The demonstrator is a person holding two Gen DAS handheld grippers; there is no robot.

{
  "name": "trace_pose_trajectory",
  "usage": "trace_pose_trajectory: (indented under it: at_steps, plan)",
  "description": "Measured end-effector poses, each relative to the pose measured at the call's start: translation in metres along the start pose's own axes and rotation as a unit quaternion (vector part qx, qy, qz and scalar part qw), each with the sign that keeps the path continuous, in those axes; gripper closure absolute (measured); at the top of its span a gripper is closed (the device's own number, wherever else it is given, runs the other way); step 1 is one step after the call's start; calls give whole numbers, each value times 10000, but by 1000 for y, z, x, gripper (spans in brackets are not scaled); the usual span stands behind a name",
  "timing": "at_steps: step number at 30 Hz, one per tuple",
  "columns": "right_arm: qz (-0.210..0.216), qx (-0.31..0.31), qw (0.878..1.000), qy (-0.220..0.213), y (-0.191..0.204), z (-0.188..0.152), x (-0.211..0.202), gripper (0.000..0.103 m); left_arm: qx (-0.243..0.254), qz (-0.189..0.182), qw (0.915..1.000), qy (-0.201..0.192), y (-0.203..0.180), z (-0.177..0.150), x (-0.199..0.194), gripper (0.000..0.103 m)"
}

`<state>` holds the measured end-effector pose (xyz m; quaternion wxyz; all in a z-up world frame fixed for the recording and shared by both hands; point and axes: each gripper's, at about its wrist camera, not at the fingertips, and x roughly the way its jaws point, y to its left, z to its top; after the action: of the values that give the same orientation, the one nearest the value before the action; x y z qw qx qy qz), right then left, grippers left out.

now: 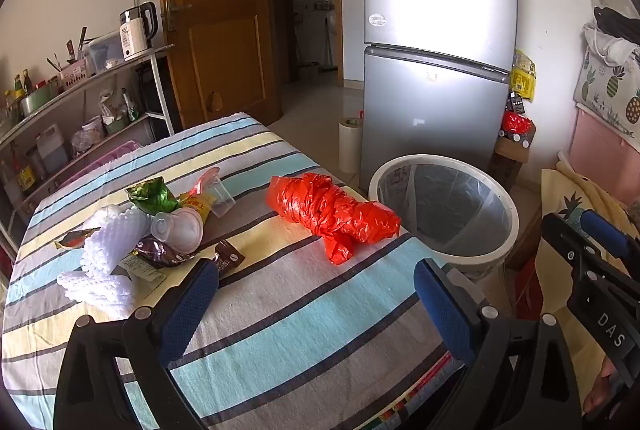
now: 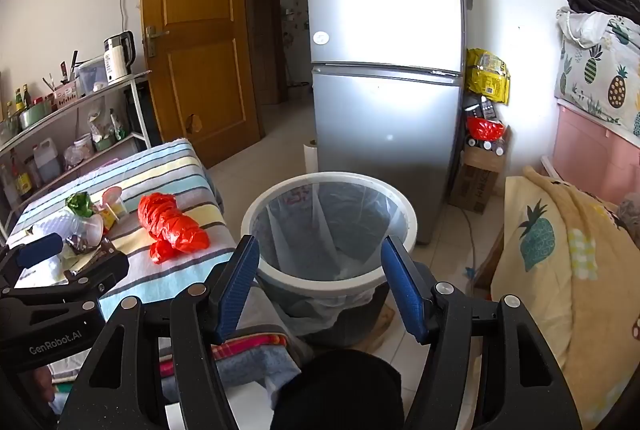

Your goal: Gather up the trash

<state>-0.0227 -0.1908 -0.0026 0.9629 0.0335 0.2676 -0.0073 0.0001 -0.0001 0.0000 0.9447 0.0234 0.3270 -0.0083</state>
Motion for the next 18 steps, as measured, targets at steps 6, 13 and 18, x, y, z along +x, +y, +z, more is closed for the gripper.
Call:
trace_pose_trajectory:
  at_steps: [6,13,18]
  plan:
    - [-7,-8,10000,10,0,0,-1,39,5,16,10000,-5,-2,1,-1,3]
    - [-11,-14,10000,9,1,0,0,39,-9,12,10000,-6,3,1,-3,3]
    - [-5,-7,10000,2,0,1,-1,39,-25,11,10000,-16,4,1,-4,3]
